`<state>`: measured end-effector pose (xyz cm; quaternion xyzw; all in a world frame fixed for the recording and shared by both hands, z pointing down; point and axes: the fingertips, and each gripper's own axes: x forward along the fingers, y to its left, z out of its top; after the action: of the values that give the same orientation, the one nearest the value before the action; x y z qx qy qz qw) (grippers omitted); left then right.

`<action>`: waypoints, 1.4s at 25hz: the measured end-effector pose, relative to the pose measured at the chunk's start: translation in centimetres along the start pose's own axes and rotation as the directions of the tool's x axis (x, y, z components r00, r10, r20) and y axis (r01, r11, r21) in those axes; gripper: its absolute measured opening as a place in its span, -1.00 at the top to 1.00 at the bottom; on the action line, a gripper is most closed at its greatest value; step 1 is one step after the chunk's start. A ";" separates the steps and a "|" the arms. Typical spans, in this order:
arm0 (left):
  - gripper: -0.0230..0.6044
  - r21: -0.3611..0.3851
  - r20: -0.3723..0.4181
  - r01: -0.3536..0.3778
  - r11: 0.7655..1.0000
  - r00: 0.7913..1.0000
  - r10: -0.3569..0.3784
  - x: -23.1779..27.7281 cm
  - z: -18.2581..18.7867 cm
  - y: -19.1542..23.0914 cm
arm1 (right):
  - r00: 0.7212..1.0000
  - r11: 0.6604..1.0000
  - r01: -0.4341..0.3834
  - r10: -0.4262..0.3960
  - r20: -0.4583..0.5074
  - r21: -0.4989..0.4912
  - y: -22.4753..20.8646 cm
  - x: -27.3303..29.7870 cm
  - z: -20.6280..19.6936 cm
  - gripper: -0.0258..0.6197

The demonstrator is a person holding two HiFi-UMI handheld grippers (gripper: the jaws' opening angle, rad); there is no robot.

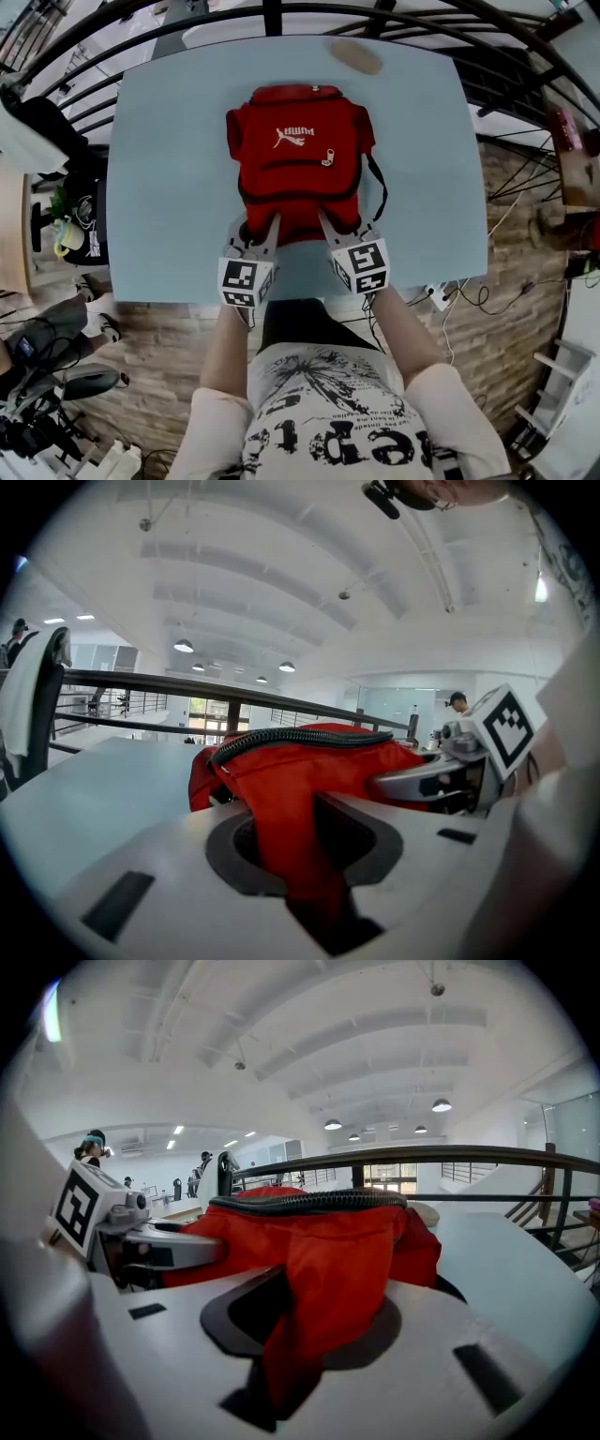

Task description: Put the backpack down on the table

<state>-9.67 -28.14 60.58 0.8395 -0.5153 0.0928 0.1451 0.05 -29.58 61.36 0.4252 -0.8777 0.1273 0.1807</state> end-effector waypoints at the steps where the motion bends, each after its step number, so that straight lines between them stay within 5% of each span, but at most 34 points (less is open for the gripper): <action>1: 0.71 0.000 -0.014 -0.006 1.000 1.000 0.006 0.0 -0.8 0.0 | 1.000 1.000 0.001 -0.001 -0.014 -0.001 0.0 0.0 -0.7 0.61; 12: 0.41 -0.035 -0.155 -0.092 0.995 0.984 0.086 -0.7 -6.8 0.0 | 0.974 1.000 0.011 -0.009 -0.227 0.008 -0.2 -0.6 -8.1 0.40; 21: 0.24 -0.075 -0.282 -0.175 0.982 0.948 0.148 -1.7 -8.0 0.7 | 0.923 1.000 -0.004 -0.001 -0.384 -0.013 0.3 -1.4 -9.5 0.32; 24: 0.21 -0.067 -0.353 -0.212 0.975 0.919 0.175 -2.8 -8.5 0.8 | 0.916 0.999 0.014 -0.025 -0.400 -0.031 0.0 -2.5 -9.3 0.28; 27: 0.21 -0.074 -0.391 -0.249 0.966 0.898 0.202 -4.2 -7.7 0.8 | 0.919 0.999 0.030 -0.041 -0.393 -0.035 0.1 -4.1 -8.4 0.27; 35: 0.29 -0.033 -0.327 -0.333 0.942 0.894 0.305 -8.2 -2.0 0.6 | 0.936 0.998 0.065 -0.069 -0.345 -0.023 0.3 -7.8 -4.0 0.45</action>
<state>-13.93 -20.86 60.07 0.7102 -0.6196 0.2262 0.2460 5.14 -22.40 61.66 0.4249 -0.8181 0.1887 0.3384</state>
